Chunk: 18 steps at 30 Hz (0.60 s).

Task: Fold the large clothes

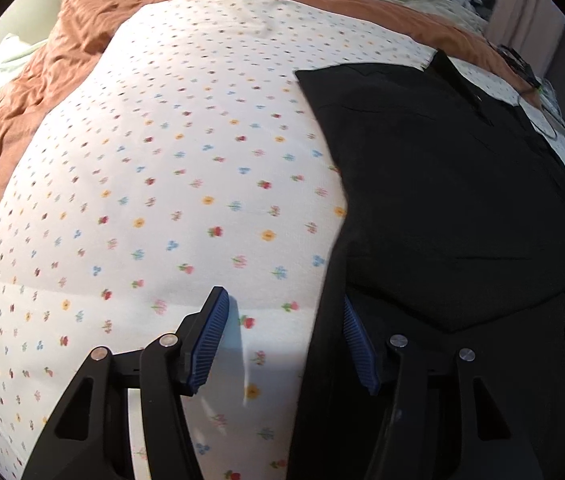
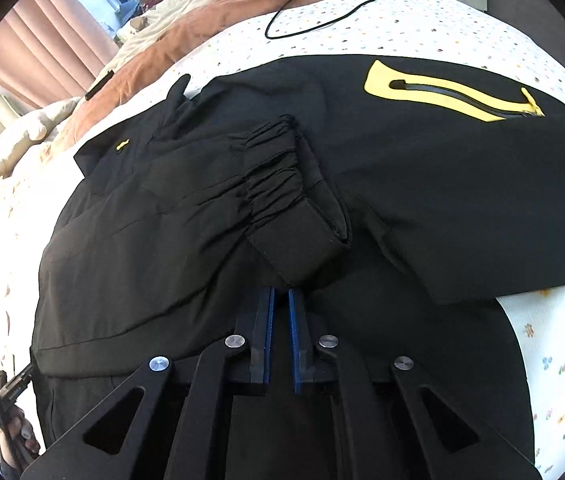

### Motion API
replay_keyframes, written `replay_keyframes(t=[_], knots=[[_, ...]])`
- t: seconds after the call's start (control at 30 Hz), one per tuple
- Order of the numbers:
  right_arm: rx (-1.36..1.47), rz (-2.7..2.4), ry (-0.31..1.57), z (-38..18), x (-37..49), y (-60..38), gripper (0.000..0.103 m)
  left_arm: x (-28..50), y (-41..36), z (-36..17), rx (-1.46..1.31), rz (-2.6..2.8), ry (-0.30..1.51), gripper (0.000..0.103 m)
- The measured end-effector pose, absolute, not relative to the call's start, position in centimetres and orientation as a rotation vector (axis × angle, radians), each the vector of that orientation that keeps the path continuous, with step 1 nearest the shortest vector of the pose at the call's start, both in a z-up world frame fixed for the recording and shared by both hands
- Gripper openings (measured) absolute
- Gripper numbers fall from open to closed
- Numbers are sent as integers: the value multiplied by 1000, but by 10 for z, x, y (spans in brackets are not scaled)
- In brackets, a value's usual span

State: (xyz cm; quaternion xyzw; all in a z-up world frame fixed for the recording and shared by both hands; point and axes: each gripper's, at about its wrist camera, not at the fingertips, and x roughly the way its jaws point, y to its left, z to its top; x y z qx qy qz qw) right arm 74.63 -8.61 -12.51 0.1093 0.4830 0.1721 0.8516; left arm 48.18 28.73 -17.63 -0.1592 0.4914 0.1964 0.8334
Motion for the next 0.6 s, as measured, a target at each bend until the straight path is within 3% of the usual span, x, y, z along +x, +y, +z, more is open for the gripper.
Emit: replay_keyframes(t=[0.37, 0.4, 0.47, 0.5, 0.6], knots=[[299, 380, 1001, -97, 710, -98, 7, 447, 278, -134, -408, 360, 956, 58], [304, 386, 997, -93, 703, -101, 16, 443, 276, -129, -419, 344, 950, 58], [308, 396, 980, -84, 684, -107, 59, 437, 270, -120, -429, 315, 945, 58], [313, 405, 965, -79, 673, -110, 88, 432, 266, -115, -433, 297, 938, 58], [314, 416, 932, -64, 643, -121, 90, 420, 252, -103, -444, 254, 933, 58]])
